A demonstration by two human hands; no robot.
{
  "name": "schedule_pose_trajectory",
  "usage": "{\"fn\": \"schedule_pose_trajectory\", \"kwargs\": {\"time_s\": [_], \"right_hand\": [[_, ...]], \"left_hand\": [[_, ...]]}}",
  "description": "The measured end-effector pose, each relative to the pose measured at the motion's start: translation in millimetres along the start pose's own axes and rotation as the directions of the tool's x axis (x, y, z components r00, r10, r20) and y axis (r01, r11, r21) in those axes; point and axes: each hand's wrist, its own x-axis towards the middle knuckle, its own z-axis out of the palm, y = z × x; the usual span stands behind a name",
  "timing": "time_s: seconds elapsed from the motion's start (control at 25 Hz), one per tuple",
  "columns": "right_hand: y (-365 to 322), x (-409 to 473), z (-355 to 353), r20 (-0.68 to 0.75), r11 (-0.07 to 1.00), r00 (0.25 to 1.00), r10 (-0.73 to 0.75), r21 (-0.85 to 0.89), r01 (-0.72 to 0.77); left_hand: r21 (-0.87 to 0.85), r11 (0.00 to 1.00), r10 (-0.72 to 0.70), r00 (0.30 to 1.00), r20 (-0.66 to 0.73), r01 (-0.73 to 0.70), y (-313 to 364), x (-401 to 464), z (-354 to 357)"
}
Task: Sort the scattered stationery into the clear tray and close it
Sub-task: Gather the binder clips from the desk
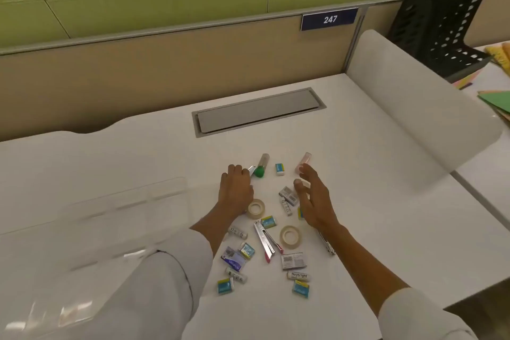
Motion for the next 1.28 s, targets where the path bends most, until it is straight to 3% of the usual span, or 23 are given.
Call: {"fn": "schedule_pose_trajectory", "kwargs": {"time_s": [0.04,0.2,0.28,0.4,0.56,0.68,0.84,0.96,1.08,1.2,1.28], "right_hand": [[1,2,0,-0.044,0.996,0.998,0.035,0.087,-0.031],[1,3,2,-0.078,0.978,0.986,0.145,0.16,-0.131],[6,3,4,-0.064,0.931,0.975,0.212,0.318,-0.182],[7,7,6,-0.007,0.762,0.918,0.398,0.559,-0.326],[-12,14,20,0.172,0.545,0.798,0.578,0.647,-0.534],[-25,10,30,0.316,0.378,0.75,0.581,0.711,-0.593],[-34,-6,35,0.478,0.165,0.695,0.537,0.749,-0.642],[-33,-21,31,0.522,0.072,0.657,0.544,0.751,-0.657],[-28,-38,22,0.569,-0.056,0.656,0.496,0.775,-0.63],[-20,-50,13,0.552,-0.158,0.686,0.473,0.82,-0.551],[-16,-59,8,0.544,-0.189,0.699,0.464,0.832,-0.522]], "left_hand": [[0.005,1.0,-0.005,1.0,0.03,0.005,0,4,-1],[-0.012,0.999,-0.035,0.999,0.028,0.036,0,12,0],[-0.073,0.996,-0.051,0.999,-0.005,0.051,2,10,-2],[-0.273,0.951,-0.166,0.985,-0.055,0.145,4,5,-6],[-0.668,0.689,-0.389,0.921,-0.016,0.279,24,-18,-16],[-0.775,0.578,-0.428,0.904,-0.022,0.255,49,-44,-25],[-0.803,0.539,-0.366,0.929,0.048,0.254,73,-75,-30],[-0.826,0.542,-0.191,0.98,0.058,0.155,75,-92,-33],[-0.838,0.546,-0.046,0.998,-0.033,-0.002,63,-107,-38],[-0.71,0.702,-0.019,0.996,-0.086,-0.048,45,-120,-34],[-0.55,0.835,0.041,0.997,0.064,0.001,39,-127,-28]]}}
